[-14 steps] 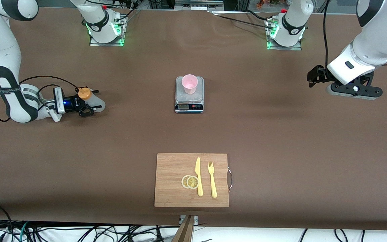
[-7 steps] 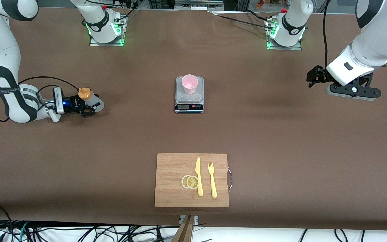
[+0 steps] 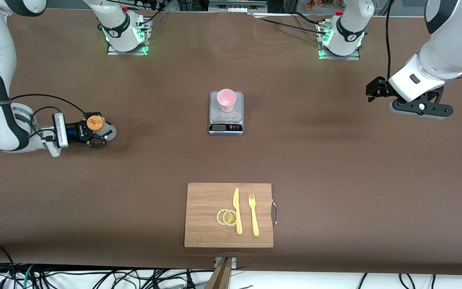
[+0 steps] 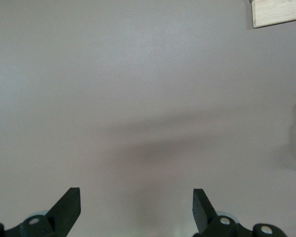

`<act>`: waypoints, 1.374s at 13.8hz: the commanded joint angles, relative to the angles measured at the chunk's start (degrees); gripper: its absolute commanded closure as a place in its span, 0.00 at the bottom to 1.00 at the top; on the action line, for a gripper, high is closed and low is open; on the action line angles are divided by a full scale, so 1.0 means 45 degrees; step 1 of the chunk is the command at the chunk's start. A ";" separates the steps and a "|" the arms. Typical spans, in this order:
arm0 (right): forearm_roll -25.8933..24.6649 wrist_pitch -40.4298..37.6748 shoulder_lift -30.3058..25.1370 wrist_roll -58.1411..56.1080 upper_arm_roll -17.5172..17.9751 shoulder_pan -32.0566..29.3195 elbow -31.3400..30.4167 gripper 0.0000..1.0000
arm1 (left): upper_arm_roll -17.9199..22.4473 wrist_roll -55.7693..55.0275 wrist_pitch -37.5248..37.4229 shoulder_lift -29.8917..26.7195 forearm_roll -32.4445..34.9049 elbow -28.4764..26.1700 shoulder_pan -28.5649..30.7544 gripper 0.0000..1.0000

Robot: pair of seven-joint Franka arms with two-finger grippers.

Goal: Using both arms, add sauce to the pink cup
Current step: 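Lift the bottle with the right gripper and carry it over the cup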

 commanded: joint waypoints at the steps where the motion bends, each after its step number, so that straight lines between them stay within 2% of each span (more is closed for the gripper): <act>1: -0.0007 0.0651 -0.1302 0.1431 -0.0081 0.1156 -0.0204 1.00 | 0.0035 0.0177 -0.0382 0.0126 -0.0224 0.0404 -0.0004 0.00; 6: -0.0299 0.2329 -0.2260 0.4103 -0.0081 0.3403 -0.0183 1.00 | 0.0055 0.0159 -0.0323 0.0106 -0.0224 0.0404 0.0094 0.00; 9: -0.1215 0.3423 -0.2534 0.6058 -0.0081 0.4789 -0.0106 1.00 | 0.0055 0.0236 -0.0362 0.0106 -0.0224 0.0404 0.0094 0.00; 11: -0.1432 0.4068 -0.2690 0.7345 -0.0081 0.5727 -0.0105 1.00 | 0.0055 0.0217 -0.0362 0.0106 -0.0224 0.0404 0.0094 0.00; 14: -0.2834 0.5376 -0.3003 0.9357 -0.0081 0.7192 -0.0028 1.00 | 0.0055 0.0177 -0.0362 0.0106 -0.0224 0.0404 0.0094 0.00; 17: -0.4631 0.5653 -0.3004 1.0590 -0.0081 0.8501 0.0343 1.00 | 0.0055 0.0177 -0.0363 0.0106 -0.0224 0.0423 0.0094 0.00; 19: -0.5453 0.5964 -0.3024 1.1256 -0.0081 0.9185 0.0344 1.00 | 0.0055 0.0177 -0.0362 0.0106 -0.0224 0.0423 0.0094 0.00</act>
